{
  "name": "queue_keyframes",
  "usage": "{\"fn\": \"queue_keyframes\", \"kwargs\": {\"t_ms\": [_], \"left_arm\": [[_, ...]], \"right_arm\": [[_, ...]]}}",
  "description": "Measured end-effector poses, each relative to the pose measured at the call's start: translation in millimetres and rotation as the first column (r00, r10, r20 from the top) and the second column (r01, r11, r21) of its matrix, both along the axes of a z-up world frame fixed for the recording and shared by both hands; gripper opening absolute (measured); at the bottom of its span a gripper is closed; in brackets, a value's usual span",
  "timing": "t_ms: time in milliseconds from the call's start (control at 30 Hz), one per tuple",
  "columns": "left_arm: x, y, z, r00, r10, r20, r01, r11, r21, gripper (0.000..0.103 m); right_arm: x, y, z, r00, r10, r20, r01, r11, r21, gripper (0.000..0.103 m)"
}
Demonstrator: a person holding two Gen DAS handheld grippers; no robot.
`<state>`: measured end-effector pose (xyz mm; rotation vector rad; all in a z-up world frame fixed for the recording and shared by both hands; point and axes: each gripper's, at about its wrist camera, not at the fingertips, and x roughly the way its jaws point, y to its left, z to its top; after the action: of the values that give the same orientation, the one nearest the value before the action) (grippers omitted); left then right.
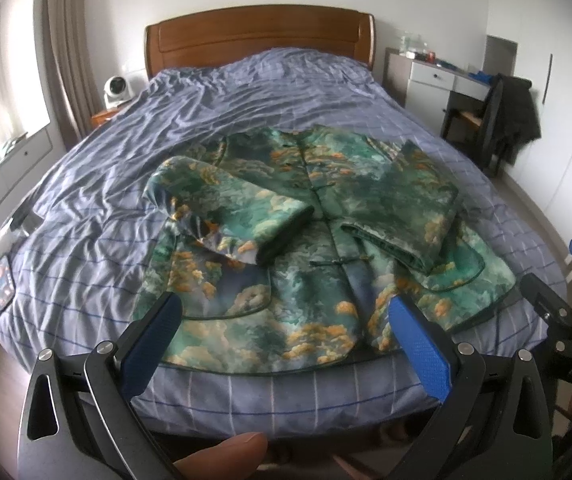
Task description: Fold large clothes
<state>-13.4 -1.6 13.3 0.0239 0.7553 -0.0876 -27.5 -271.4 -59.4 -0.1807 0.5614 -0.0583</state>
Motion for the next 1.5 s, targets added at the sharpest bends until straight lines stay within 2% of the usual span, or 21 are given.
{"fn": "queue_keyframes", "kwargs": {"t_ms": [500,1100,1233,1300,1367,1433,1467,1500], "left_arm": [[-1.9,1.7,0.8,1.000,-0.001,-0.014,0.002,1.000,0.016,0.103],[-0.3,1.5,-4.9,1.000,-0.006,-0.029,0.007,0.999,0.040,0.103],[0.4,2.2,-6.8,1.000,-0.003,-0.027,0.004,0.999,0.041,0.103],[0.3,5.1,-7.6,1.000,0.003,-0.018,-0.002,0.999,0.037,0.103],[-0.4,5.3,-10.0,1.000,0.007,-0.018,-0.007,0.999,0.033,0.103],[0.2,7.1,-11.5,1.000,0.010,-0.029,-0.010,1.000,0.027,0.103],[0.6,8.6,-11.8,0.999,0.013,-0.037,-0.012,1.000,0.023,0.103],[0.8,8.8,-11.5,0.999,0.016,-0.041,-0.015,1.000,0.021,0.103]], "right_arm": [[-4.9,1.4,1.7,1.000,-0.006,-0.004,0.006,1.000,-0.001,0.103],[2.4,-5.1,-11.5,0.996,-0.039,-0.082,0.039,0.999,0.006,0.103],[2.4,-6.4,-7.1,0.998,0.034,-0.060,-0.031,0.998,0.052,0.103],[5.6,-6.0,0.9,0.996,0.086,-0.020,-0.085,0.995,0.058,0.103],[15.5,-5.5,12.6,0.983,0.175,0.059,-0.177,0.983,0.037,0.103],[41.6,0.2,12.0,0.942,0.325,0.083,-0.326,0.945,-0.011,0.103],[60.0,3.5,4.8,0.918,0.396,0.036,-0.395,0.918,-0.014,0.103],[85.1,6.3,-7.9,0.894,0.445,-0.048,-0.446,0.895,-0.004,0.103]]}}
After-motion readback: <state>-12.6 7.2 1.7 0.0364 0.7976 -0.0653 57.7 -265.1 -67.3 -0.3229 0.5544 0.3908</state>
